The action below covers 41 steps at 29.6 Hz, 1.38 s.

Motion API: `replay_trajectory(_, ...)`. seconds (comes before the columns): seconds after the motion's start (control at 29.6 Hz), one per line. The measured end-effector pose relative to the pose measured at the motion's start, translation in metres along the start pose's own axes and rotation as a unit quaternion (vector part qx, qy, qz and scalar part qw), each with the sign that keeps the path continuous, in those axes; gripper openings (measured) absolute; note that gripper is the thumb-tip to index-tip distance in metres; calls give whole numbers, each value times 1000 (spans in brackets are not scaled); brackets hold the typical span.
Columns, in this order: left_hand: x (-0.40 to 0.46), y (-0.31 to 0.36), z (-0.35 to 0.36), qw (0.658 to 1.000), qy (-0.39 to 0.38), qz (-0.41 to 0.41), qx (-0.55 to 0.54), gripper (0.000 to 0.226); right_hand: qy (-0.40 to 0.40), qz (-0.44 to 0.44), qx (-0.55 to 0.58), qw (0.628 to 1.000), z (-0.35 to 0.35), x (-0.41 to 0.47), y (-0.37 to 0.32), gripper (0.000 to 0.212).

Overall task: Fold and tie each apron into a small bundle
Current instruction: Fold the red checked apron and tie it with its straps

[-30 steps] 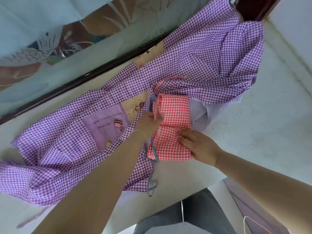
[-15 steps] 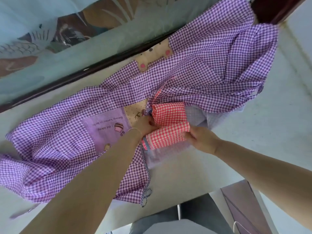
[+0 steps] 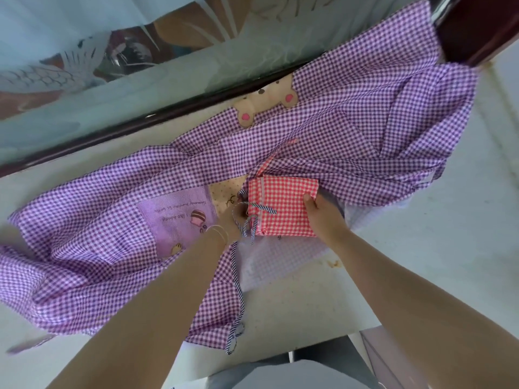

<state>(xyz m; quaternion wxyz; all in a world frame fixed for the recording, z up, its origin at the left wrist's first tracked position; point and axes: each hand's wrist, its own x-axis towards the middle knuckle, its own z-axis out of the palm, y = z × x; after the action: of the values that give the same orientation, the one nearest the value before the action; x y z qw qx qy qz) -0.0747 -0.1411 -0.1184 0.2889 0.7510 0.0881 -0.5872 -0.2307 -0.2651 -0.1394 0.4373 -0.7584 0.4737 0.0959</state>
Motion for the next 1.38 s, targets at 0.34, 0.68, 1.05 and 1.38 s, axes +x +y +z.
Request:
replay_trajectory(0.34,-49,-59,65,912,66,-39,-403,42,27,99,-71,992,-7,2,-27,47)
replay_trajectory(0.68,-34,-22,77,924,103,47,-366,46,-19,132,-125,983,-26,-2,-34,71)
replay_trajectory(1.05,-113,-31,63,909,-28,202,-364,49,-182,-131,69,972,-89,-53,-60,57)
replay_trajectory(1.38,-171,-24,49,883,-126,224,-393,45,-254,-76,285,921,-120,-108,-71,47)
